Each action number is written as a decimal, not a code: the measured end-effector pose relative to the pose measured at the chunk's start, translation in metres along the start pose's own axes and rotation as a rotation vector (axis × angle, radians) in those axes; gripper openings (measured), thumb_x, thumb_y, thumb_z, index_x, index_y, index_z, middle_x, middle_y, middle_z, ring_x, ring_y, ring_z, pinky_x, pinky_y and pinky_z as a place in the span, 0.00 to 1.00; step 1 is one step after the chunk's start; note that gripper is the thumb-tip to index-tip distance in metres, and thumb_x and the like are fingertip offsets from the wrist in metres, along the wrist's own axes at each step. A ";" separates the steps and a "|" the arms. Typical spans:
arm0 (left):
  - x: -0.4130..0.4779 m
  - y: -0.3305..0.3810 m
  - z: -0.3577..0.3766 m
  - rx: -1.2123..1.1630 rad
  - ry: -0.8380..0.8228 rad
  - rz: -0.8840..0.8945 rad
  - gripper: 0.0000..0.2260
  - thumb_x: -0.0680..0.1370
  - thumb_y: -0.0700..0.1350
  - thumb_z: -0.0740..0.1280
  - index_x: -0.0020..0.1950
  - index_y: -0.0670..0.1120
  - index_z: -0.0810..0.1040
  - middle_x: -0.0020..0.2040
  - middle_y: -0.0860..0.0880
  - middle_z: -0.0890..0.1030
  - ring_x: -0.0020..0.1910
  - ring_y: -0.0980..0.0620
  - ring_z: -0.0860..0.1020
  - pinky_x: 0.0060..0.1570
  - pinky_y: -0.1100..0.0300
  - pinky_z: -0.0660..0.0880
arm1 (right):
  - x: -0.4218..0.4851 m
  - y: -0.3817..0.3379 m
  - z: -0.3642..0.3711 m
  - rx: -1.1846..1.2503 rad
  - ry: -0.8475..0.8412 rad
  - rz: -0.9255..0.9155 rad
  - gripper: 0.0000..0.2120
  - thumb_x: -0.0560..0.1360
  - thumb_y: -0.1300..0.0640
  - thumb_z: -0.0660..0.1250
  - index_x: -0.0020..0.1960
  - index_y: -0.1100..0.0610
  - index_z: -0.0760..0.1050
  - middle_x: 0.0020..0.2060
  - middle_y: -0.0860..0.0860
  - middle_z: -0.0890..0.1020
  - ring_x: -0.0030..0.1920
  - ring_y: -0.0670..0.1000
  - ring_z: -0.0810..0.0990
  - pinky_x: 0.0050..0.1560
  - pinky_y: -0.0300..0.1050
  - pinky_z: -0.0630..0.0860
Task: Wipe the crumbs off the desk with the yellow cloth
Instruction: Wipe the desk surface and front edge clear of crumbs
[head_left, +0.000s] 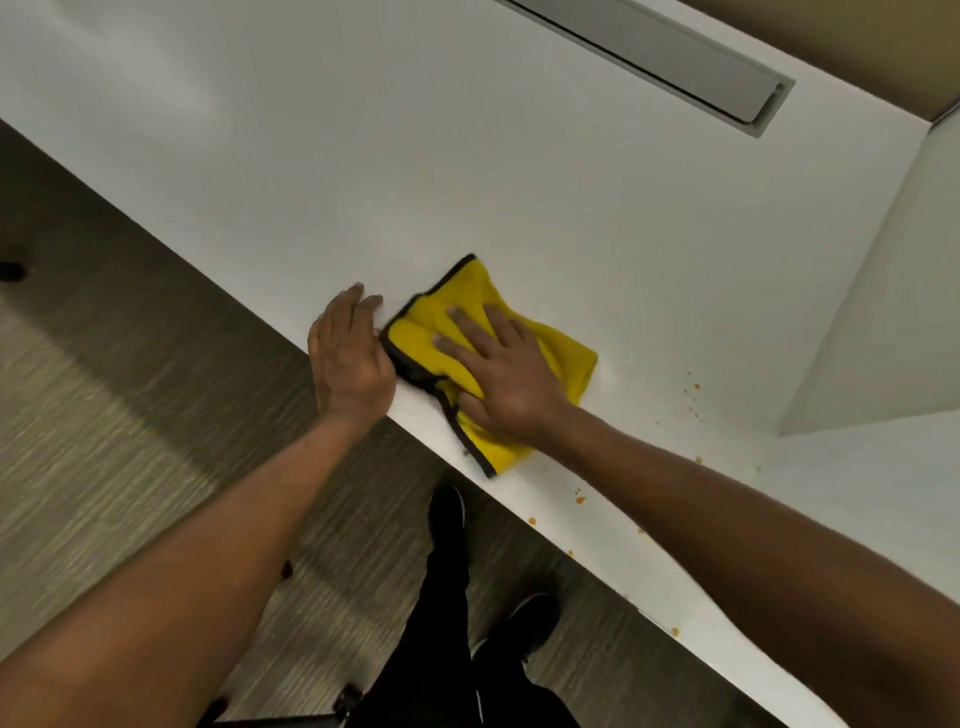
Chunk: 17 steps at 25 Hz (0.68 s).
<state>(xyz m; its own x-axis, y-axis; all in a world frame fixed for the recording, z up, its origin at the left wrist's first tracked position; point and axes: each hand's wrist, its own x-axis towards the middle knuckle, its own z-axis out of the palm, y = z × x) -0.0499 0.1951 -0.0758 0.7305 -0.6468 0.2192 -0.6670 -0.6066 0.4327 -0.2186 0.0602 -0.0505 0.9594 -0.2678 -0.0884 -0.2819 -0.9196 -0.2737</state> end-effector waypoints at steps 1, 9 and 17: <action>0.000 -0.001 0.001 -0.007 0.008 -0.002 0.19 0.78 0.38 0.58 0.69 0.43 0.74 0.73 0.42 0.72 0.73 0.42 0.69 0.73 0.44 0.63 | -0.017 0.018 -0.007 -0.018 -0.037 -0.124 0.32 0.74 0.41 0.56 0.78 0.45 0.62 0.81 0.51 0.58 0.80 0.63 0.53 0.76 0.59 0.52; 0.001 -0.003 0.006 0.003 0.044 -0.010 0.21 0.77 0.40 0.55 0.68 0.46 0.75 0.72 0.44 0.73 0.72 0.45 0.70 0.72 0.45 0.65 | 0.076 0.032 -0.020 0.090 0.188 0.712 0.32 0.78 0.40 0.57 0.79 0.49 0.60 0.81 0.57 0.57 0.79 0.70 0.51 0.76 0.69 0.48; -0.001 0.003 -0.002 0.011 -0.007 -0.024 0.20 0.78 0.39 0.56 0.69 0.44 0.74 0.73 0.43 0.72 0.74 0.44 0.69 0.73 0.45 0.63 | -0.069 0.019 -0.007 -0.088 -0.016 -0.055 0.34 0.72 0.41 0.57 0.78 0.46 0.62 0.80 0.53 0.59 0.79 0.66 0.55 0.75 0.64 0.55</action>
<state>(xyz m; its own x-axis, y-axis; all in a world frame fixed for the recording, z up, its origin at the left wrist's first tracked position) -0.0519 0.1949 -0.0733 0.7451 -0.6353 0.2032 -0.6512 -0.6269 0.4277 -0.2905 0.0595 -0.0429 0.9731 -0.2119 -0.0909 -0.2260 -0.9547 -0.1937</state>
